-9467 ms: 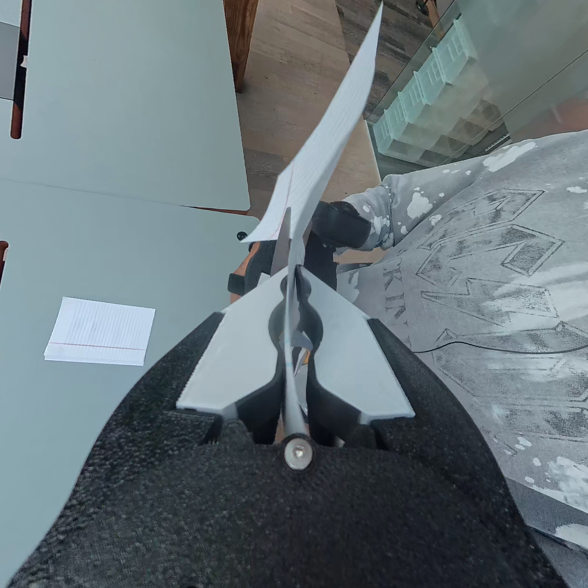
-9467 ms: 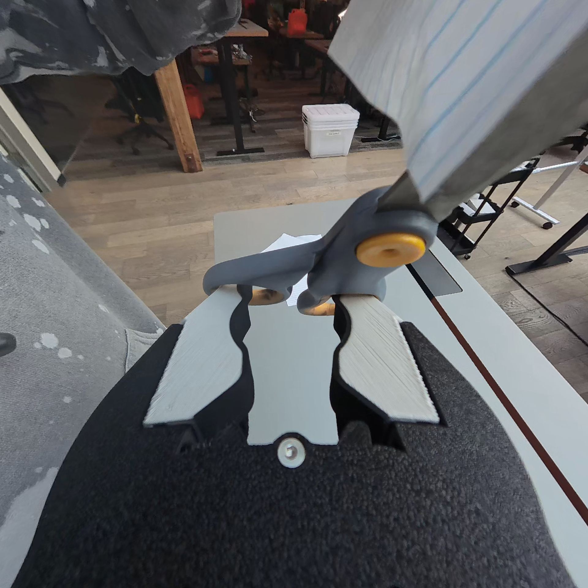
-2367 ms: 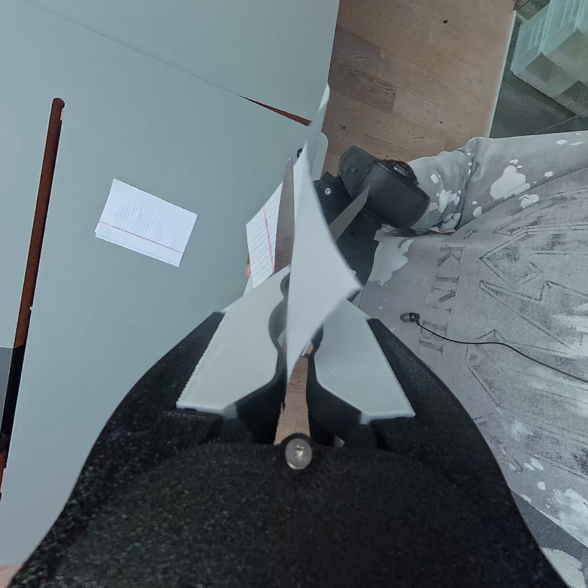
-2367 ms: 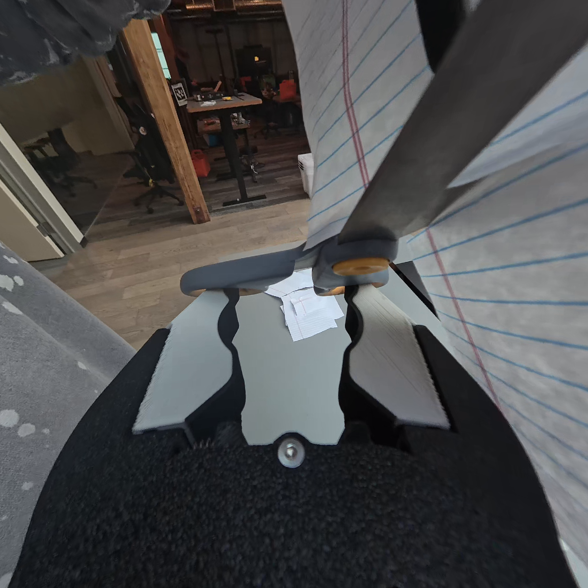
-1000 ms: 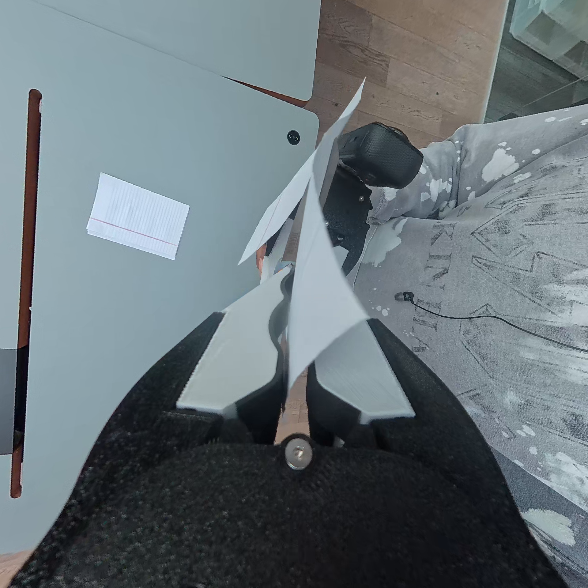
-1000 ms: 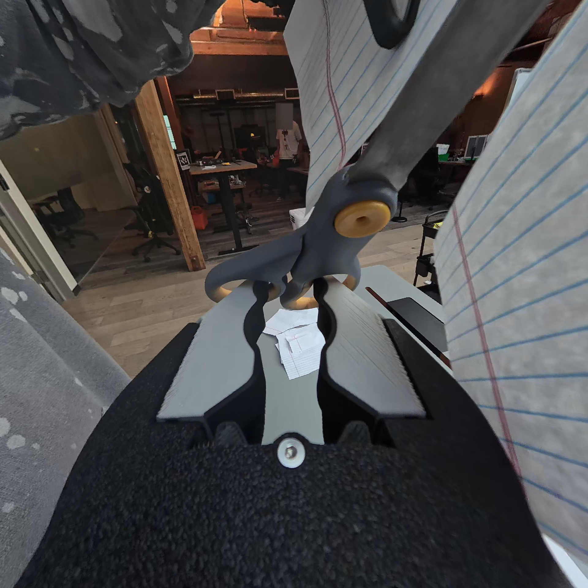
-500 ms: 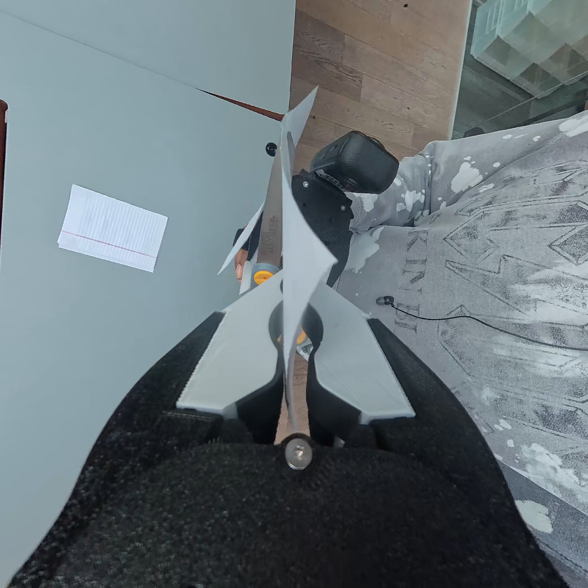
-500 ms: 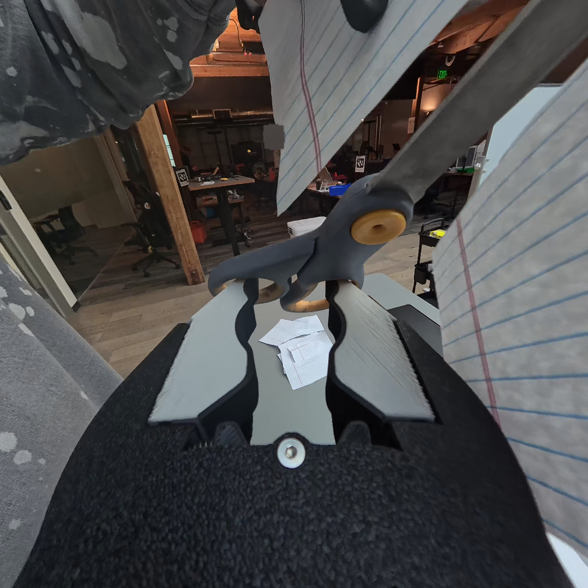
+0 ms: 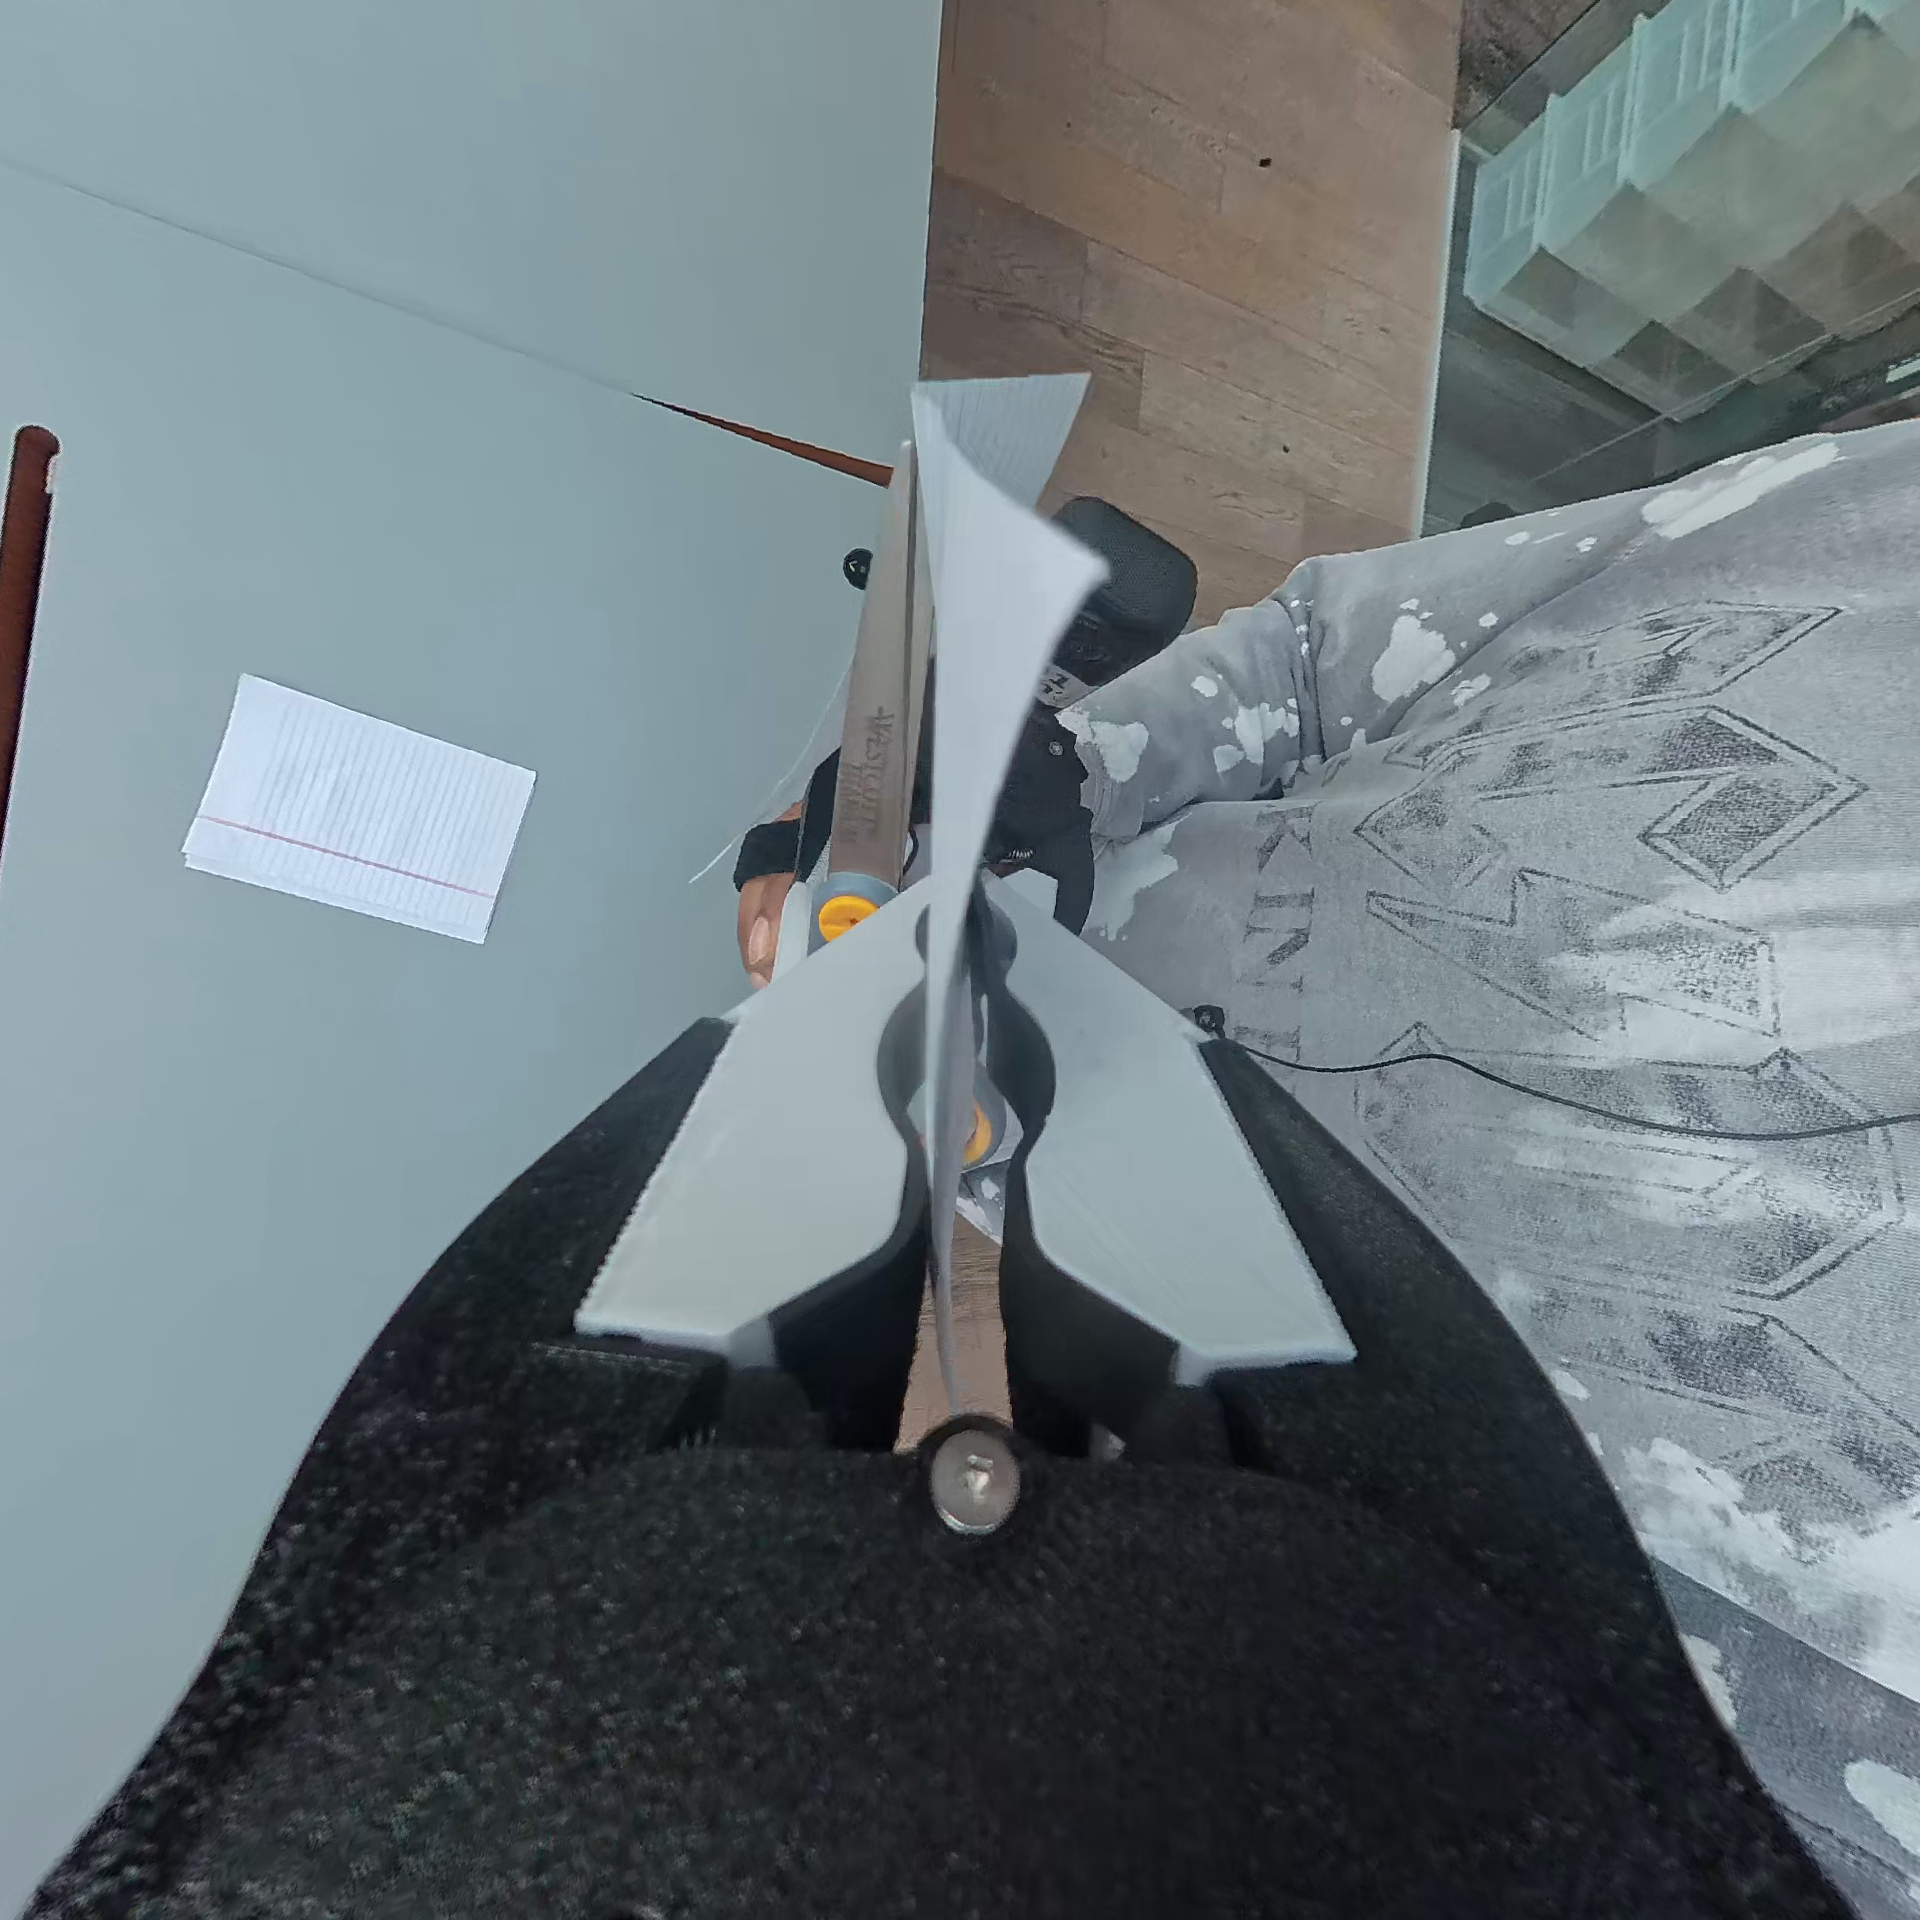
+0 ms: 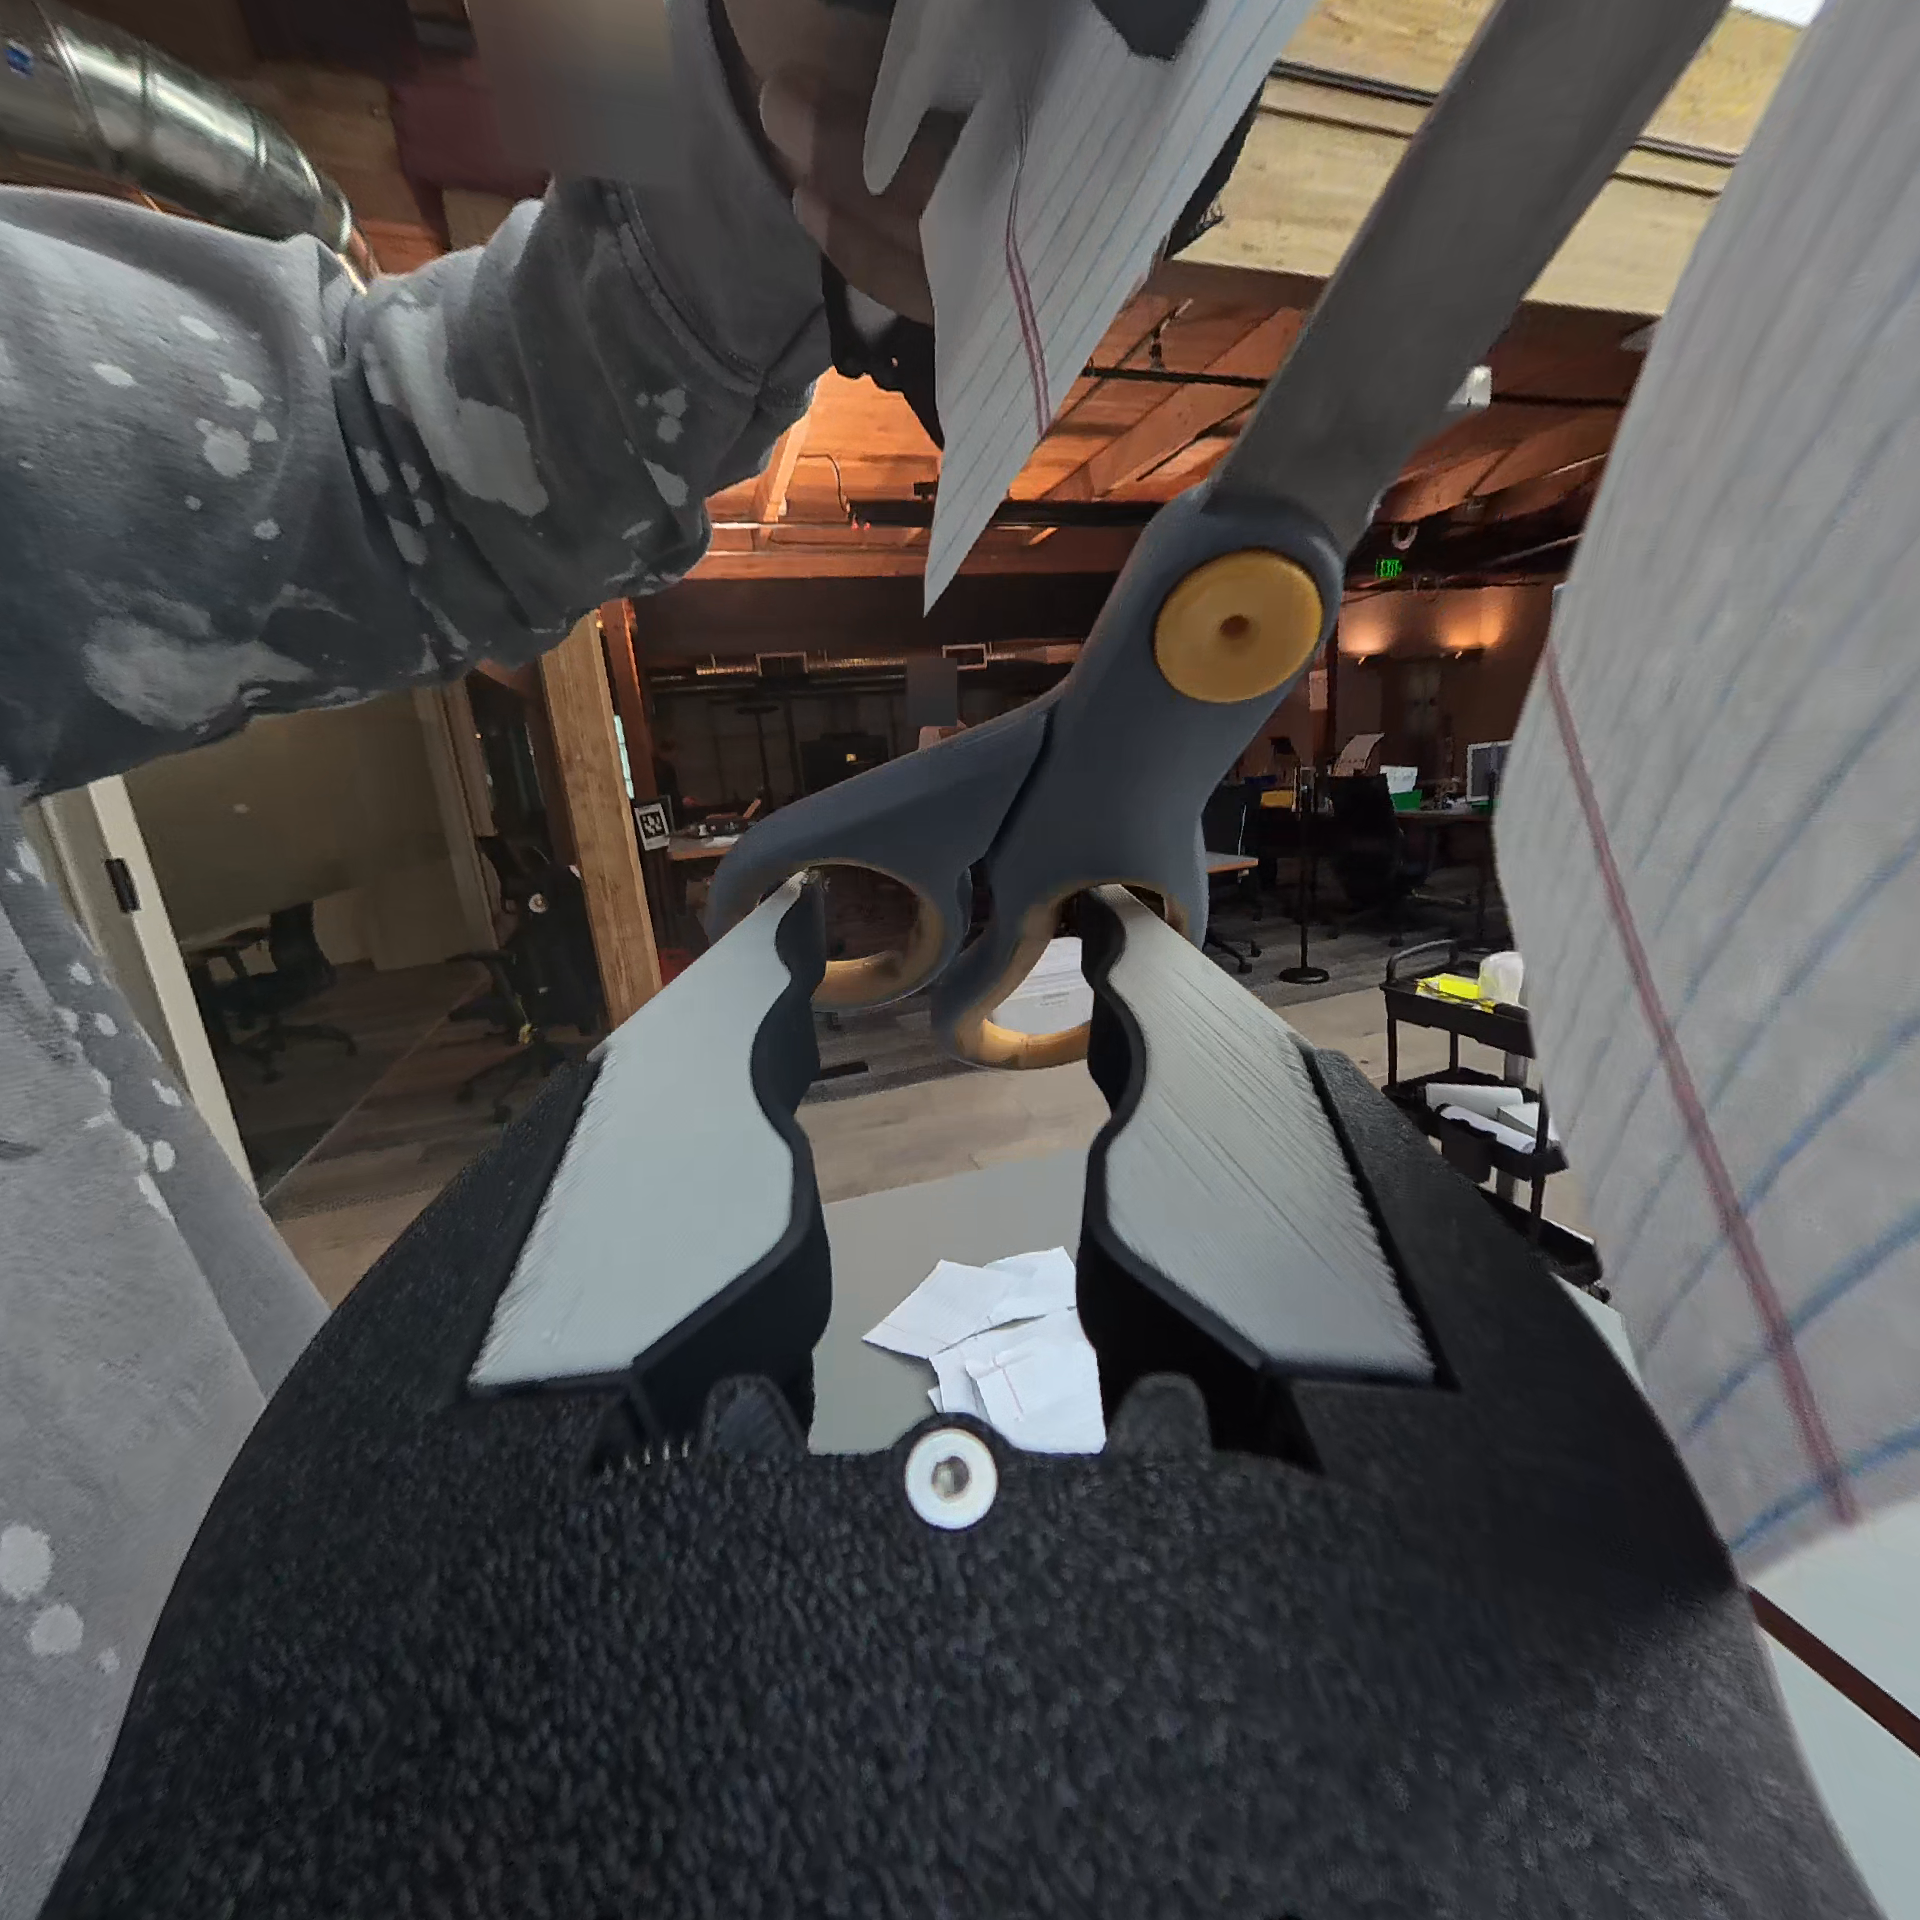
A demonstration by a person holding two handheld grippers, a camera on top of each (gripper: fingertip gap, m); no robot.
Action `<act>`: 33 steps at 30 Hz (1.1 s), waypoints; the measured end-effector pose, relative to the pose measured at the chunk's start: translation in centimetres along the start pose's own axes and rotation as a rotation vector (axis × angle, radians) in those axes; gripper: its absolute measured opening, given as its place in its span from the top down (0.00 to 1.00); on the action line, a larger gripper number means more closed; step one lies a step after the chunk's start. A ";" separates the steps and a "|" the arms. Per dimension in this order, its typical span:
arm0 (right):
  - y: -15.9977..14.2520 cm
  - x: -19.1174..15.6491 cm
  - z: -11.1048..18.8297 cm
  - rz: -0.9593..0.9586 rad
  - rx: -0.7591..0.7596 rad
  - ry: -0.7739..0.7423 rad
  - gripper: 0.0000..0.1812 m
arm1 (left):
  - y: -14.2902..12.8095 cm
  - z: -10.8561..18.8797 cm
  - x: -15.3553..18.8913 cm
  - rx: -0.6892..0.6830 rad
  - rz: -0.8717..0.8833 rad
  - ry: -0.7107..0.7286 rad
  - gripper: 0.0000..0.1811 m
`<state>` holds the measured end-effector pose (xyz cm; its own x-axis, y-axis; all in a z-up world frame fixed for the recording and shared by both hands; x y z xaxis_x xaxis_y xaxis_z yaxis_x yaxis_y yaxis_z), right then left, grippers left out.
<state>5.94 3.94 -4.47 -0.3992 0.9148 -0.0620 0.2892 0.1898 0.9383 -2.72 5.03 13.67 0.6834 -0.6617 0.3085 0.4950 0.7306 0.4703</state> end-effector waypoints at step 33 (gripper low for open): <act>0.3 -0.2 -1.5 -0.053 -0.183 0.081 0.58 | -1.4 2.0 -1.1 0.306 0.025 -0.066 1.00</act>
<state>4.80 3.27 -3.62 -0.4805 0.8721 -0.0922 0.1064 0.1624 0.9810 -5.25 4.43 14.33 0.6522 -0.6607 0.3715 0.2869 0.6688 0.6858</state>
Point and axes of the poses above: each gripper's, where its closed fingertips meet, z back along the fingers, y out of its top, x = y × z across the jaws, the point moved 10 cm from there along z, back along the fingers, and after that the axes turned 4 degrees about y, right-handed, at the moved point
